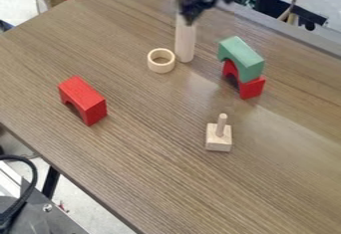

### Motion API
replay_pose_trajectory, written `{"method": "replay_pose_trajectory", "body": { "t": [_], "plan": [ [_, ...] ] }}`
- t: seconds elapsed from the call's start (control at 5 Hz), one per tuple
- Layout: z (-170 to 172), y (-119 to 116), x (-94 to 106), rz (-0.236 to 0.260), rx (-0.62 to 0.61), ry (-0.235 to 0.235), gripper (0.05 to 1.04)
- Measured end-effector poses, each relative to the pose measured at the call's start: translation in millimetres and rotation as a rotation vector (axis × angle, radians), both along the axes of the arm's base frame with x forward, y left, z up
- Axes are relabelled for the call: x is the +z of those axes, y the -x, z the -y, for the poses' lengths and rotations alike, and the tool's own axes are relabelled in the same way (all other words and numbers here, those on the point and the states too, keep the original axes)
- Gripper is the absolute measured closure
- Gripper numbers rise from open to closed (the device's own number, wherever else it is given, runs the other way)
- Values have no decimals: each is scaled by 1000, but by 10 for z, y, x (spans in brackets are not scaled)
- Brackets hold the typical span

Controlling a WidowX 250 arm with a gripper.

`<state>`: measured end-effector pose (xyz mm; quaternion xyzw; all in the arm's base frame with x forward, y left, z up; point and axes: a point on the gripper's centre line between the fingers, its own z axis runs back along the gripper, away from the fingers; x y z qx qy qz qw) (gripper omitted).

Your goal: The machine picks up green and moves it to red

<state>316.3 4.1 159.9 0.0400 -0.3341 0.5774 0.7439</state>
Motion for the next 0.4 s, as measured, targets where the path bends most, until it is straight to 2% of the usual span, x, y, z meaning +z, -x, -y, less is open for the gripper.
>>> {"method": "replay_pose_trajectory", "body": {
  "t": [0.2, 0.4],
  "plan": [
    [-237, 325, 105, 10, 80, 56, 84],
    [-423, 524, 63, -90, 145, 57, 84]
  ]
}}
